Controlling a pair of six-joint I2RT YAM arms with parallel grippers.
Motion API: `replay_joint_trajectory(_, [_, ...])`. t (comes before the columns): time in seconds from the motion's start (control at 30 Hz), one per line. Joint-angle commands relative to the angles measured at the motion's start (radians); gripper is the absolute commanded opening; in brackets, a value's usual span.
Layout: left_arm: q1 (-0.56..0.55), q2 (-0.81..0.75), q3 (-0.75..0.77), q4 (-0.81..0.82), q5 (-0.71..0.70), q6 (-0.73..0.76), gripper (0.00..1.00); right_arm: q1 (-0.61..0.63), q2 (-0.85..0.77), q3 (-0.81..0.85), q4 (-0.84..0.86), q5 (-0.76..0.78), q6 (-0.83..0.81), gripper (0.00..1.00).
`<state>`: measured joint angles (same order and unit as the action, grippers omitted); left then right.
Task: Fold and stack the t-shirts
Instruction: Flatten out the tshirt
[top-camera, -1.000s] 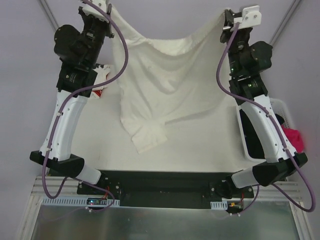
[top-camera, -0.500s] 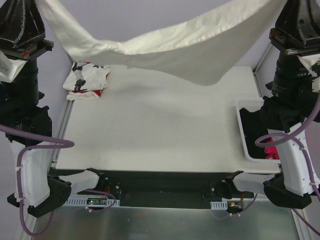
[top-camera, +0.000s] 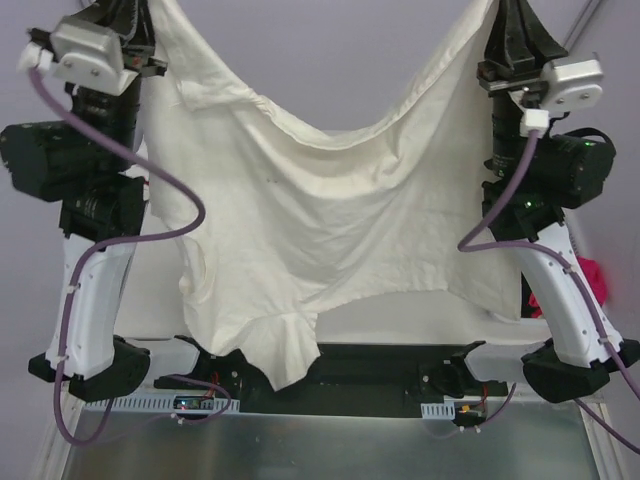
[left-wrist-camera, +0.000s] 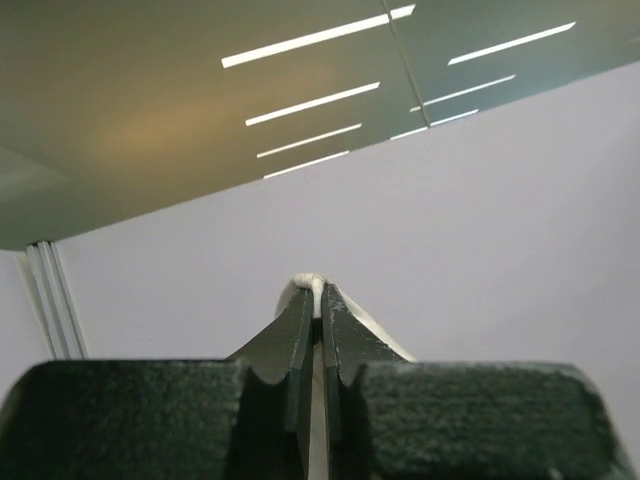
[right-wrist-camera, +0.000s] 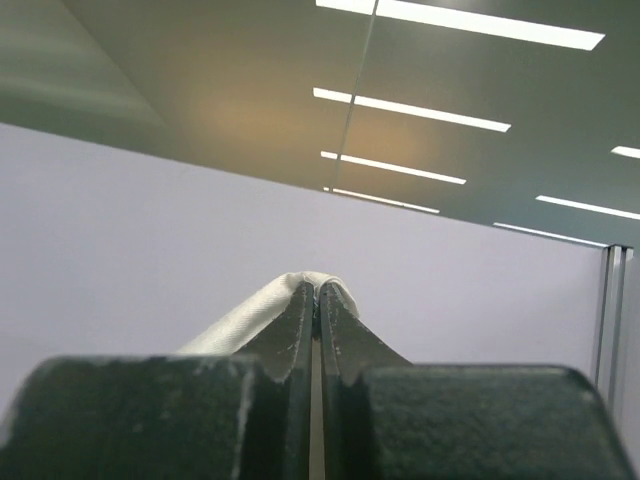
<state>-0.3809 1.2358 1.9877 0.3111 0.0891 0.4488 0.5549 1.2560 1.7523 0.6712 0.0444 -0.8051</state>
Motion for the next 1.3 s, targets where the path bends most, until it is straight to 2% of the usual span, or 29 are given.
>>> replay_joint_trajectory(0.0, [-0.009, 0.112, 0.006, 0.080, -0.083, 0.070, 0.00, 0.002, 0.072, 0.010, 0.091, 0.063, -0.109, 0.01])
replay_joint_trajectory(0.17, [-0.003, 0.226, 0.031, 0.135, -0.141, 0.122, 0.00, -0.059, 0.173, 0.053, 0.122, 0.089, -0.109, 0.01])
replay_joint_trajectory(0.33, [0.039, 0.283, 0.051, 0.151, -0.131, 0.073, 0.00, -0.176, 0.247, 0.082, 0.122, 0.109, 0.075, 0.01])
replay_joint_trajectory(0.5, [0.080, 0.287, 0.057, 0.157, -0.108, 0.021, 0.00, -0.256, 0.255, 0.093, 0.104, 0.106, 0.142, 0.01])
replay_joint_trajectory(0.8, [0.094, 0.146, -0.047, 0.137, -0.150, 0.088, 0.00, -0.357, 0.126, 0.023, 0.076, 0.155, 0.133, 0.01])
replay_joint_trajectory(1.27, [0.094, -0.048, -0.175, 0.092, -0.206, 0.136, 0.00, -0.392, -0.075, -0.195, 0.059, 0.183, 0.142, 0.01])
